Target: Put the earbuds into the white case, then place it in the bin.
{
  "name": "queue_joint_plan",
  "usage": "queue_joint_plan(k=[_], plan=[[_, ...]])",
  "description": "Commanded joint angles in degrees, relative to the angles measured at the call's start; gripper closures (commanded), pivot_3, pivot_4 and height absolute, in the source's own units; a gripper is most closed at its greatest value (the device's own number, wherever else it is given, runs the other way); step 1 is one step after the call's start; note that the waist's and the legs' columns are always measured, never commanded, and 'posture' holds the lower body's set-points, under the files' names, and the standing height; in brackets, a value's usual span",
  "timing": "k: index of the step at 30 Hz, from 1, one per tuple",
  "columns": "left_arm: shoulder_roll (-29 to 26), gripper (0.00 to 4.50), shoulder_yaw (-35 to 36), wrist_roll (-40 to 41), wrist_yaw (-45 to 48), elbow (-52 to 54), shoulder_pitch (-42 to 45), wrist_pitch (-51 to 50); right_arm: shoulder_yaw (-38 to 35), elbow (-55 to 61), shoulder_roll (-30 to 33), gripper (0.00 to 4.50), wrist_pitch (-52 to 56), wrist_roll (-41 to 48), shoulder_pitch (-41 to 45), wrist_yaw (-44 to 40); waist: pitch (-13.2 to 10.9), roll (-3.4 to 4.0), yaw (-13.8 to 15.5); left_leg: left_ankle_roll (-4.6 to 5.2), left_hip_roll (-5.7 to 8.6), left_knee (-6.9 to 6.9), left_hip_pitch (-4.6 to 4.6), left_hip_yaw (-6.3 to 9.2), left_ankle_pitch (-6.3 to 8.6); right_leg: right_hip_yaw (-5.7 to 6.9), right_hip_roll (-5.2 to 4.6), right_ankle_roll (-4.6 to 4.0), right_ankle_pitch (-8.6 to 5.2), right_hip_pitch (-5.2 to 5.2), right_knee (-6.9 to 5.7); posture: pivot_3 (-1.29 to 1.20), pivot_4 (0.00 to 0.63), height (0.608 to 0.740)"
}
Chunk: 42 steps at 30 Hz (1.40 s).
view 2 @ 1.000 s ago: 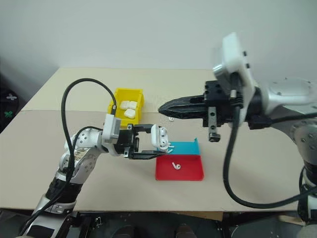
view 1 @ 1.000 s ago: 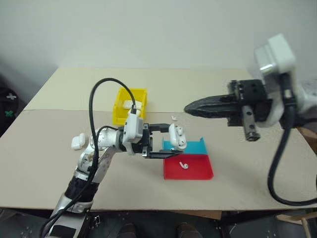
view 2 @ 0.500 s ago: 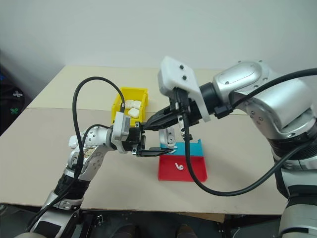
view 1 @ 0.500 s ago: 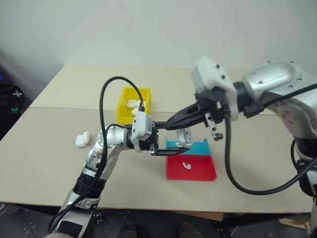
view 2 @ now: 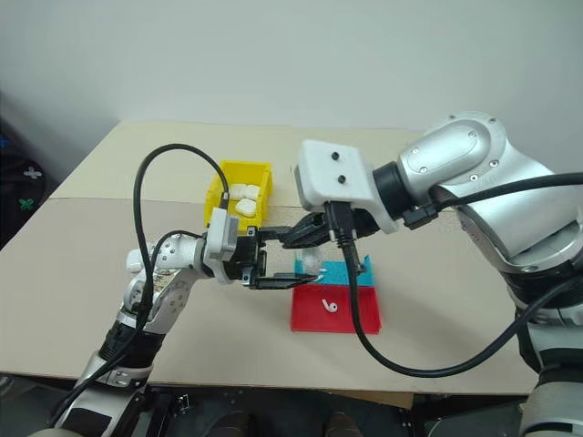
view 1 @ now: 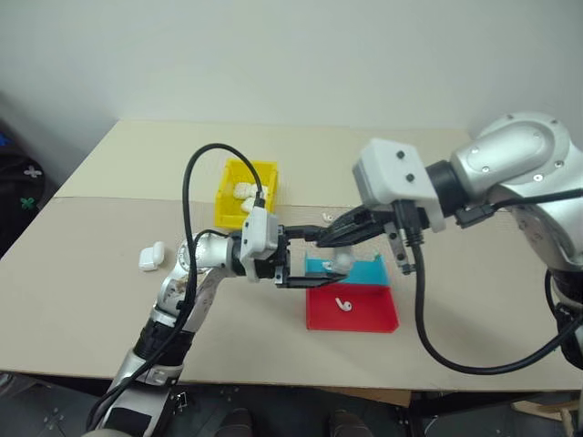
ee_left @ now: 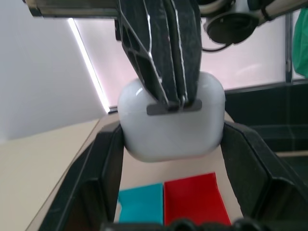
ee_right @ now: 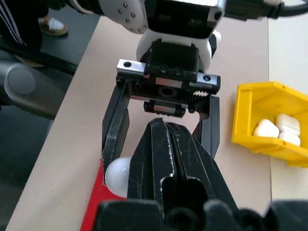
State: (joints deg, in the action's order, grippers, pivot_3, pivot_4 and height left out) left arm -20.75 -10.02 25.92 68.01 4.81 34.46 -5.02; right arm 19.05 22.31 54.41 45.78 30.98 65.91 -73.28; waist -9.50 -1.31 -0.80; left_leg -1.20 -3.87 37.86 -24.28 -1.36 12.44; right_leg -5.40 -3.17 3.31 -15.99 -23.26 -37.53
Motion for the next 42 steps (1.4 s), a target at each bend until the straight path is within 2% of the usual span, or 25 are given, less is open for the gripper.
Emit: queue_joint_plan(k=[1,3,7,10,14,17,19,22,26,30,36,40,42], plan=[[0.60,1.73,1.33,1.12,-0.63,2.81,0.36,1.59,-5.71,-2.10,-1.28,4.44,0.61,0.67,1.36,1.80,0.00,0.00,-0.11,0.00,-0.01,0.00,0.01,0.00,0.00,0.00,0.01,0.00,0.00,0.00,0.00,0.00,0.150,0.740],[0.68,1.73,1.36,1.06,-0.92,3.01,0.14,1.63,-8.60,-3.10,-2.32,4.44,0.54,1.76,1.77,2.71,0.00,0.00,-0.09,0.00,0.00,0.00,0.02,0.00,0.00,-0.01,0.01,0.00,0.00,0.00,-0.02,0.00,0.150,0.740],[0.92,1.73,2.29,0.70,-3.34,3.69,-0.77,1.97,-19.24,-3.62,-5.60,4.44,-0.93,6.88,-0.37,6.82,0.00,0.00,0.08,0.00,-0.01,-0.01,0.00,0.01,0.00,0.00,0.00,0.00,0.00,0.01,0.00,0.00,0.150,0.740],[1.32,1.73,5.17,3.08,-6.26,5.52,-1.20,0.90,-30.59,-0.88,-12.98,4.44,1.47,12.04,-5.44,20.73,0.04,-0.07,0.10,0.00,-0.03,0.00,0.01,0.04,0.00,0.04,0.00,0.00,0.00,0.09,0.01,0.00,0.150,0.740],[0.42,1.73,8.54,6.03,-10.84,6.69,0.25,-4.27,-37.54,7.24,-17.99,4.44,-0.44,12.50,-18.51,31.24,0.04,-0.07,0.28,0.00,0.00,0.00,0.02,0.07,0.00,0.05,-0.02,0.00,0.01,0.08,-0.07,0.00,0.150,0.740],[-0.34,1.73,10.91,1.59,-19.38,5.01,2.55,-6.66,-41.18,11.81,-22.49,4.44,2.07,14.76,-28.61,40.83,0.04,-0.08,0.25,0.00,0.01,0.01,0.01,0.10,0.00,0.07,-0.02,0.01,0.01,0.11,-0.05,0.00,0.150,0.740],[-0.84,1.73,10.58,-4.66,-29.41,1.30,6.54,-13.60,-41.65,14.04,-22.41,4.44,2.49,12.76,-35.67,43.15,-0.03,0.07,-0.10,-0.02,0.10,0.01,-0.02,0.09,-0.02,0.03,-0.06,0.04,0.03,0.06,-0.07,0.00,0.150,0.740],[0.93,1.73,7.77,-16.44,-43.23,-8.06,11.16,-15.94,-41.97,13.70,-20.80,4.44,4.89,13.39,-41.46,45.04,0.11,-0.13,0.54,-0.03,0.12,-0.01,0.09,0.45,-0.02,0.29,0.00,0.04,0.02,0.30,0.03,0.00,0.150,0.740],[4.10,1.73,7.74,-23.74,-54.84,-19.08,16.93,-17.72,-41.08,13.11,-18.07,4.44,4.61,12.67,-45.57,45.36,0.11,-0.14,0.32,-0.04,0.29,0.00,0.06,0.42,-0.04,0.24,-0.13,0.07,0.03,0.29,0.01,0.00,0.150,0.740],[5.16,1.73,9.94,-22.29,-54.29,-27.10,19.70,-13.97,-40.44,13.45,-17.57,4.44,4.38,12.40,-46.45,47.53,0.10,-0.14,-0.12,-0.04,0.26,-0.09,-0.07,0.44,-0.04,0.24,-0.09,0.07,0.02,0.10,0.02,0.00,0.150,0.740],[5.28,1.73,9.44,-25.98,-58.57,-39.95,24.13,-11.83,-38.23,14.55,-17.33,4.44,4.42,11.15,-48.14,49.60,0.10,-0.15,0.09,-0.05,0.28,-0.08,-0.06,0.43,-0.05,0.25,-0.12,0.08,0.02,0.14,0.04,0.00,0.150,0.740],[5.16,1.73,9.89,-26.00,-57.68,-45.73,25.96,-10.79,-36.91,15.20,-16.92,4.44,3.97,10.12,-49.58,49.94,0.10,-0.15,0.10,-0.05,0.29,-0.08,-0.09,0.43,-0.05,0.26,-0.12,0.09,0.02,0.13,0.06,0.00,0.150,0.740],[5.48,1.02,10.15,-25.88,-57.55,-46.99,26.17,-9.68,-36.61,15.36,-16.68,4.50,3.97,9.99,-49.85,50.03,0.09,-0.16,0.11,-0.05,0.29,-0.09,-0.10,0.43,-0.05,0.26,-0.12,0.09,0.02,0.13,0.08,0.00,0.150,0.740]])
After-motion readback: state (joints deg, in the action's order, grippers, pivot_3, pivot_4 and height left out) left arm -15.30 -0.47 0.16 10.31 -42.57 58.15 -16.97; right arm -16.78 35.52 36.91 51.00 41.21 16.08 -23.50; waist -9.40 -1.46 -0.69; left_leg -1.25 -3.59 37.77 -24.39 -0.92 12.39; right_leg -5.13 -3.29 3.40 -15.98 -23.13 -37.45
